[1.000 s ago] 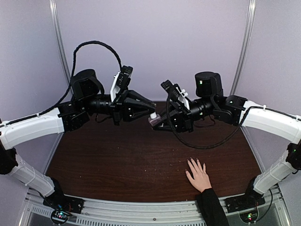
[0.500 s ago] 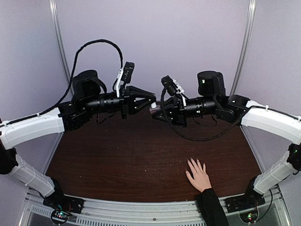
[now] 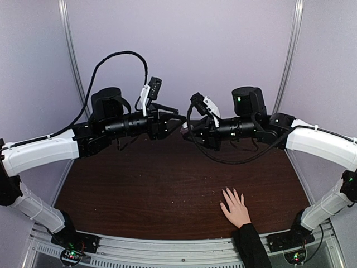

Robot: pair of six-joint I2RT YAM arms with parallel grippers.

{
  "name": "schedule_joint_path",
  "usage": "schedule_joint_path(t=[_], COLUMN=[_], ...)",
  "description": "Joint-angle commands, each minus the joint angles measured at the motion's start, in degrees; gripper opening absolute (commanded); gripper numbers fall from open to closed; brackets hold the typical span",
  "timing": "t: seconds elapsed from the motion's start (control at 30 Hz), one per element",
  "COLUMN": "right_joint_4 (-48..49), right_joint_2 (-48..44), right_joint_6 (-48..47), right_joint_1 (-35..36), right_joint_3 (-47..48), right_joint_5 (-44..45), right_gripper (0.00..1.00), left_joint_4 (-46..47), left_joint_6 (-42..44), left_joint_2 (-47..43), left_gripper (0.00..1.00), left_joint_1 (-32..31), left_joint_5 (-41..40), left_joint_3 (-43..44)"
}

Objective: Paint the nails
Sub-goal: Unscrew the cap of the nail polish bottle.

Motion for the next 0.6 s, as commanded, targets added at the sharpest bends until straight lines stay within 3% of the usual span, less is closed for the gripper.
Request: schedule_joint_path(t=[0.0,0.1,0.33,0.57], right_joint_4=[-0.10,-0.42,-0.08,-0.09], right_joint_2=[-1.07,-1.16,-1.14,-0.26], right_joint_6=[-0.45,-0.49,-0.97,-0.76], right_joint_1=[-0.01,0.03,0.07,0.16], right_joint_3=[1.97,2.26,3.34,4.30], right_joint_5=[-3.92,-6.79,-19.92,-28.94], right_gripper=[0.00,0.00,0.00,0.00], left_joint_4=[1.99,3.02,3.67,4.90], left_joint_6=[1.57,2.33,5.01,6.55], left_joint_2=[-4.71,-6.41,-7.33,-5.48], left_gripper=[0.67,0.73,0.75,0.71], left_joint_1=[0.63,1.09,1.28,1.28], left_joint_5=[2.52,8.51,24.87,29.40], left_joint_3=[-2.31,-3.50,-3.22,-1.77])
